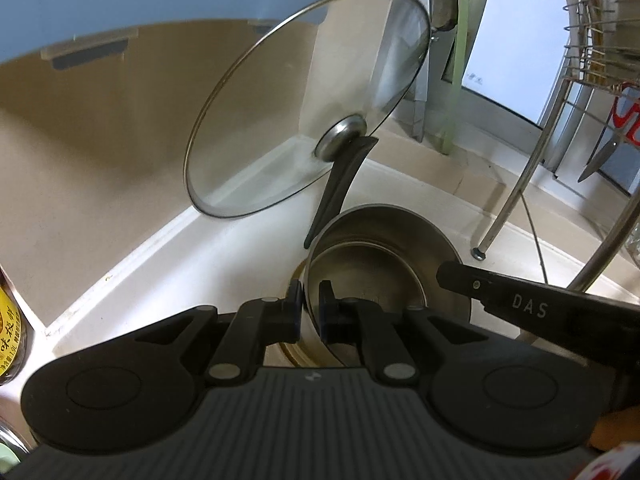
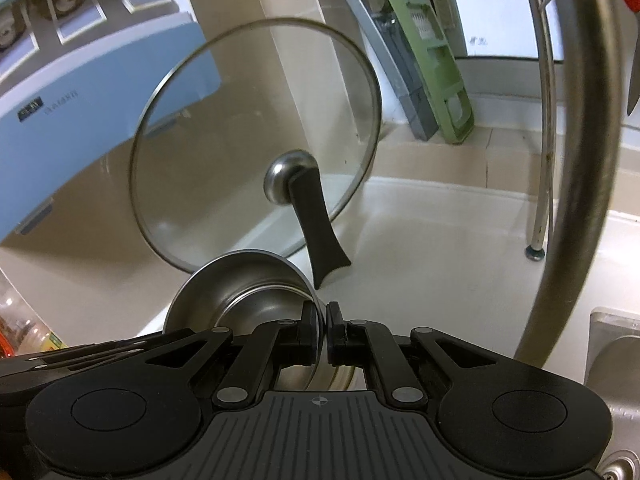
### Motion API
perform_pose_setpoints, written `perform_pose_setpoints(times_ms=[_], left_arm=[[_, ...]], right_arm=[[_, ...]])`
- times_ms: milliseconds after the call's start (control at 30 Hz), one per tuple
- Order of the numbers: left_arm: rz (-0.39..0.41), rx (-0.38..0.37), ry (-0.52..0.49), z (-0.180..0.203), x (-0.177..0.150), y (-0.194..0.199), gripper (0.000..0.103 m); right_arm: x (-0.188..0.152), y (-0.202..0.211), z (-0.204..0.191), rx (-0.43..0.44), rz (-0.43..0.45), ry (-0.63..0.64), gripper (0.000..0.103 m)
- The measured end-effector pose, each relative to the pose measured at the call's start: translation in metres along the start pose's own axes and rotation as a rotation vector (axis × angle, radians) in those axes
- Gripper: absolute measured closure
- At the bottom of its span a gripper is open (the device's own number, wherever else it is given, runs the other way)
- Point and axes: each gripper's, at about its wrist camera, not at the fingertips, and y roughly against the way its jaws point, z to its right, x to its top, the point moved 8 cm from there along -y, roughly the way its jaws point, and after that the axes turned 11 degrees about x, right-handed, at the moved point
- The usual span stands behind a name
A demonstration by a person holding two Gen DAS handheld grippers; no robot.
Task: Organize plates and bowls
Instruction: 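Lift the steel pot with both grippers and carry it over the bowl stack, then lower the steel pot onto the cream bowls and open both grippers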
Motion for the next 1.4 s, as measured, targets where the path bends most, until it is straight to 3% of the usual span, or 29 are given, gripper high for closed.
perform_pose_setpoints(times_ms=[667,1400], left_arm=[[-0.058,0.011,0.011,-0.005,-0.007,-0.024,0.096],[-0.035,0.008,-0.007,-0.004,-0.01,-0.018,0.092]], right_arm=[[-0.004,-0.029,0.006,-0.058,-0.056,-0.026,0.098],[-0.011,-0.027,0.009,-0.058,-0.043,-0.008,0.097]])
